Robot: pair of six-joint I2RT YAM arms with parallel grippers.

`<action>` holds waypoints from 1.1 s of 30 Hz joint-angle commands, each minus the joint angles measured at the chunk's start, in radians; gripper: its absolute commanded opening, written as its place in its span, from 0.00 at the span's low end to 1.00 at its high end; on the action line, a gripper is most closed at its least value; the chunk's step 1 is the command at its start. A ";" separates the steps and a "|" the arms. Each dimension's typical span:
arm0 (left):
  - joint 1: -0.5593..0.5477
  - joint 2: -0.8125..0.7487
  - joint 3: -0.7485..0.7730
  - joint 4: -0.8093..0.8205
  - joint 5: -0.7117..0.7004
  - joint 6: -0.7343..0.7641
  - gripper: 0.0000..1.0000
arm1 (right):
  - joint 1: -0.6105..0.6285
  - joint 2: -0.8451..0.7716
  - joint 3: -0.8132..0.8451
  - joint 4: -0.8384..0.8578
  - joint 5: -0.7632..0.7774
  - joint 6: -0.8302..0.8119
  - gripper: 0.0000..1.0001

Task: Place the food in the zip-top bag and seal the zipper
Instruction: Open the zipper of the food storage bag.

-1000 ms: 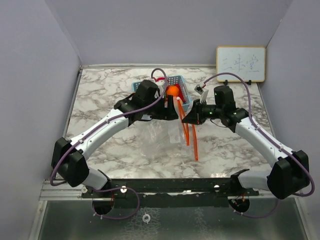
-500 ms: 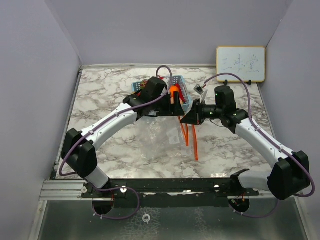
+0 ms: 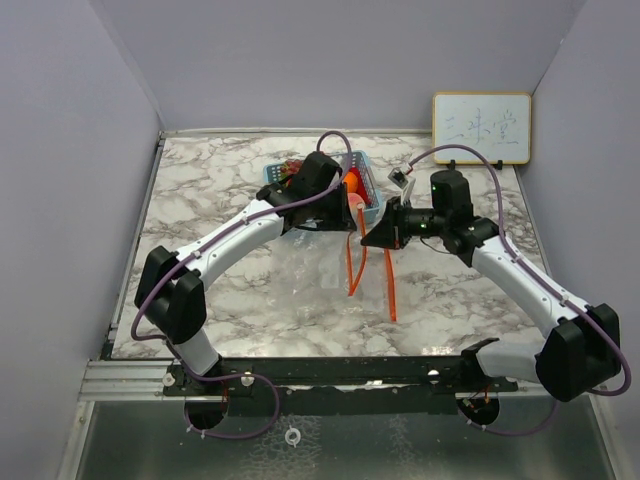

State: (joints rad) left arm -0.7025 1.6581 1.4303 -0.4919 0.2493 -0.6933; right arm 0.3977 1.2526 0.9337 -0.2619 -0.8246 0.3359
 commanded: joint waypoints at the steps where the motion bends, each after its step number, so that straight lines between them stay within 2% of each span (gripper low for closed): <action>1: -0.006 -0.002 0.047 -0.060 -0.074 0.043 0.00 | -0.003 -0.023 0.091 -0.070 0.123 -0.029 0.05; 4: -0.006 -0.020 0.064 -0.101 -0.110 0.069 0.00 | -0.003 -0.021 0.152 -0.185 0.386 -0.047 0.29; 6: -0.006 -0.038 0.063 -0.106 -0.121 0.072 0.00 | -0.004 0.001 0.178 -0.227 0.455 -0.086 0.36; 9: -0.006 -0.062 0.057 -0.092 -0.121 0.061 0.00 | -0.003 0.039 0.186 -0.243 0.443 -0.091 0.40; 13: -0.006 -0.083 0.056 -0.068 -0.119 0.040 0.00 | -0.004 0.073 0.137 -0.176 0.337 -0.014 0.42; 22: -0.006 -0.112 0.045 -0.034 -0.114 0.008 0.00 | -0.002 0.116 0.104 -0.076 0.219 0.062 0.47; 33: -0.006 -0.119 0.022 -0.022 -0.135 0.002 0.00 | -0.002 0.089 0.083 -0.038 0.204 0.106 0.48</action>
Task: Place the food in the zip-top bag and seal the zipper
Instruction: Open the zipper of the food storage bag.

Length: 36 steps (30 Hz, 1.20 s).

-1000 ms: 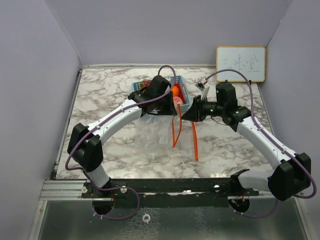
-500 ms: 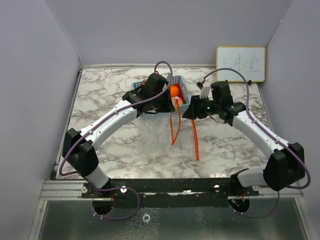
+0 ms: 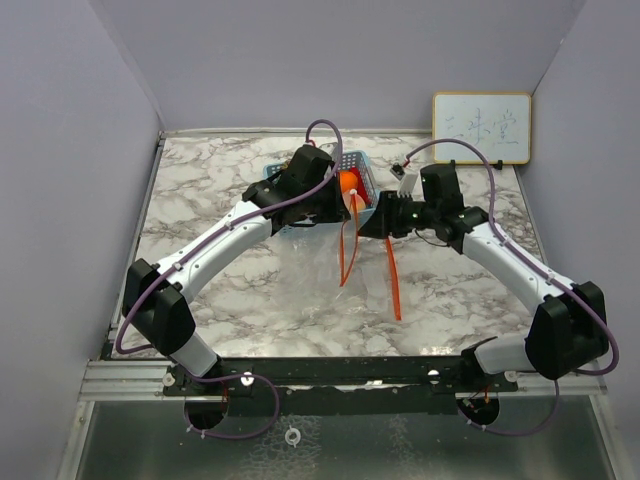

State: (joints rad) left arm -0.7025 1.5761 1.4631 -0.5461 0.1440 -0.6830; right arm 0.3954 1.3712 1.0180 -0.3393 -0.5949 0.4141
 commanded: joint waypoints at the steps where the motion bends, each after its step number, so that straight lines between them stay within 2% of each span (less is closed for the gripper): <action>1: -0.006 -0.036 -0.008 0.029 -0.032 -0.006 0.00 | 0.000 -0.035 0.007 0.026 -0.006 0.034 0.48; 6: -0.005 -0.037 -0.001 0.019 -0.050 0.000 0.00 | 0.000 -0.084 0.042 -0.026 0.128 0.020 0.52; 20: -0.006 -0.034 0.018 0.070 -0.033 -0.030 0.00 | 0.022 0.012 0.027 0.059 0.016 0.073 0.53; 25: -0.006 -0.029 0.019 0.098 -0.003 -0.053 0.00 | 0.056 0.052 0.029 0.088 0.039 0.088 0.52; 27: -0.006 -0.037 0.021 0.096 -0.001 -0.056 0.00 | 0.063 0.064 0.031 0.065 0.076 0.080 0.44; 31: -0.006 -0.065 0.039 0.035 -0.034 -0.031 0.00 | 0.065 0.063 0.053 -0.017 0.208 0.039 0.09; 32: -0.005 -0.072 0.048 0.004 -0.052 -0.019 0.00 | 0.064 0.058 0.065 -0.047 0.261 0.029 0.04; 36: -0.006 -0.090 0.092 -0.222 -0.226 0.045 0.00 | 0.064 0.024 0.106 -0.110 0.427 -0.010 0.02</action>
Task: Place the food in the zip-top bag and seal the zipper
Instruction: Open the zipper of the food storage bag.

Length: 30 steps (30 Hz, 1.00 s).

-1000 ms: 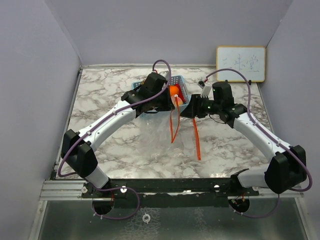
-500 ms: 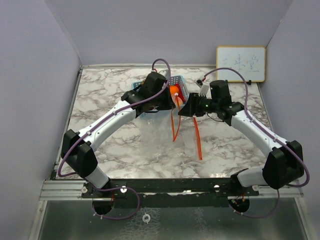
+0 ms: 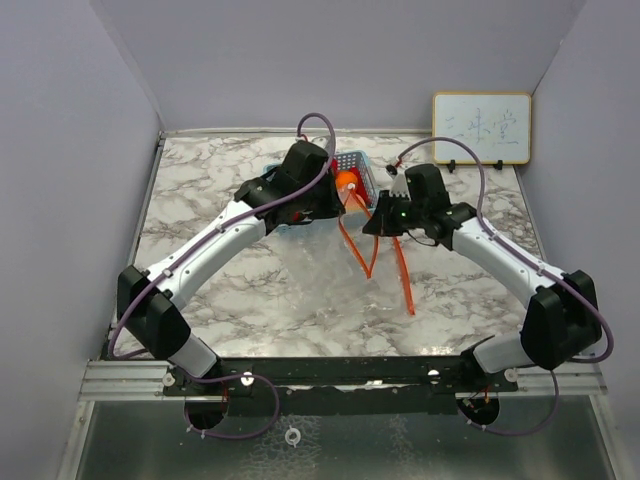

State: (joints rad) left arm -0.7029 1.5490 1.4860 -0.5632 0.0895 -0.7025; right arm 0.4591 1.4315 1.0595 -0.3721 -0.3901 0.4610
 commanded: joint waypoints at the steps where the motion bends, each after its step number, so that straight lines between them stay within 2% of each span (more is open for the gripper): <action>1: -0.006 -0.065 0.073 -0.255 -0.231 0.072 0.00 | 0.001 -0.048 0.073 -0.081 0.243 -0.066 0.02; 3: -0.005 -0.064 0.082 -0.324 -0.315 0.079 0.02 | 0.001 -0.064 0.092 -0.085 0.254 -0.084 0.02; 5: -0.005 -0.058 0.097 -0.335 -0.324 0.078 0.15 | 0.004 -0.077 0.109 -0.077 0.236 -0.094 0.02; 12: -0.006 -0.034 0.129 -0.212 -0.175 0.013 0.50 | 0.078 -0.062 0.210 -0.033 0.173 -0.103 0.02; 17: -0.005 -0.035 0.137 -0.157 -0.110 -0.011 0.64 | 0.140 -0.037 0.237 -0.023 0.182 -0.087 0.02; 22: -0.006 -0.040 0.124 -0.140 -0.082 -0.038 0.65 | 0.157 -0.025 0.253 -0.022 0.219 -0.082 0.02; 24: -0.005 -0.043 0.111 -0.135 -0.071 -0.053 0.63 | 0.160 -0.022 0.267 -0.030 0.241 -0.085 0.02; 30: -0.007 -0.053 0.067 -0.168 -0.058 -0.075 0.35 | 0.161 -0.026 0.288 -0.035 0.322 -0.074 0.02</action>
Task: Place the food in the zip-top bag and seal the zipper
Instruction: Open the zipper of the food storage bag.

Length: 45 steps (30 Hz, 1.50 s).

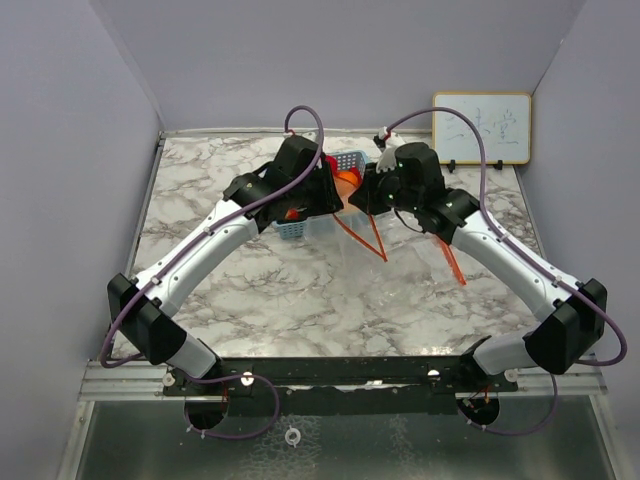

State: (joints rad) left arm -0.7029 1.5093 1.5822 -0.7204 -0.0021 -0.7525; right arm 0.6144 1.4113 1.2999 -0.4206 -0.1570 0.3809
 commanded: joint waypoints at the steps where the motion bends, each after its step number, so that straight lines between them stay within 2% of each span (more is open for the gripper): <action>1: -0.006 -0.016 -0.038 -0.018 0.032 -0.024 0.35 | 0.007 -0.006 0.051 0.018 0.092 0.005 0.02; 3: -0.007 -0.017 -0.051 -0.025 0.026 -0.025 0.38 | 0.007 -0.003 0.062 0.026 0.079 0.006 0.02; 7: -0.006 0.001 -0.061 -0.008 0.034 -0.046 0.56 | 0.015 0.003 0.075 0.047 0.034 0.019 0.02; 9: -0.007 0.007 -0.062 -0.001 0.032 -0.050 0.57 | 0.021 0.000 0.075 0.052 0.028 0.025 0.02; 10: -0.007 0.010 -0.062 -0.001 0.032 -0.049 0.54 | 0.023 -0.001 0.075 0.052 0.031 0.027 0.02; 11: -0.007 0.012 -0.060 -0.005 0.033 -0.047 0.47 | 0.024 -0.004 0.074 0.050 0.038 0.030 0.02; 12: -0.007 0.011 -0.059 -0.012 0.035 -0.046 0.37 | 0.024 -0.005 0.073 0.044 0.050 0.032 0.02; 14: -0.006 0.009 -0.048 -0.044 0.027 -0.038 0.04 | 0.024 -0.008 0.073 0.028 0.093 0.033 0.02; 15: -0.006 0.005 -0.039 -0.072 0.021 -0.031 0.00 | 0.024 -0.008 0.074 0.017 0.122 0.034 0.02; 18: -0.007 -0.015 0.008 -0.204 -0.017 -0.014 0.00 | 0.024 0.000 0.082 -0.028 0.231 0.008 0.02; 22: -0.006 -0.044 0.104 -0.468 -0.161 -0.003 0.00 | 0.022 0.030 0.093 -0.084 0.383 -0.051 0.02; 26: -0.003 -0.044 0.225 -0.692 -0.289 0.011 0.00 | 0.022 0.076 0.088 -0.076 0.372 -0.069 0.02; 33: 0.005 -0.091 0.175 -0.703 -0.276 0.032 0.00 | 0.028 0.181 0.041 0.070 0.087 0.004 0.02; 38: 0.005 -0.054 0.079 -0.702 -0.336 0.028 0.00 | 0.031 0.237 -0.008 0.115 0.092 0.010 0.02; 40: 0.005 -0.035 0.046 -0.701 -0.376 0.027 0.00 | 0.031 0.240 -0.014 0.111 0.118 -0.009 0.06; 41: 0.005 -0.023 0.037 -0.699 -0.393 0.026 0.00 | 0.031 0.239 -0.015 0.110 0.116 -0.026 0.11; 45: 0.005 0.016 0.041 -0.644 -0.441 0.039 0.00 | 0.031 0.207 -0.015 0.143 -0.018 -0.110 0.41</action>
State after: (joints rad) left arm -0.7048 1.5162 1.6184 -1.3460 -0.3252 -0.7368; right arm 0.6632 1.6455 1.2884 -0.3183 -0.1089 0.3656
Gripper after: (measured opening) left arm 0.010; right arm 0.244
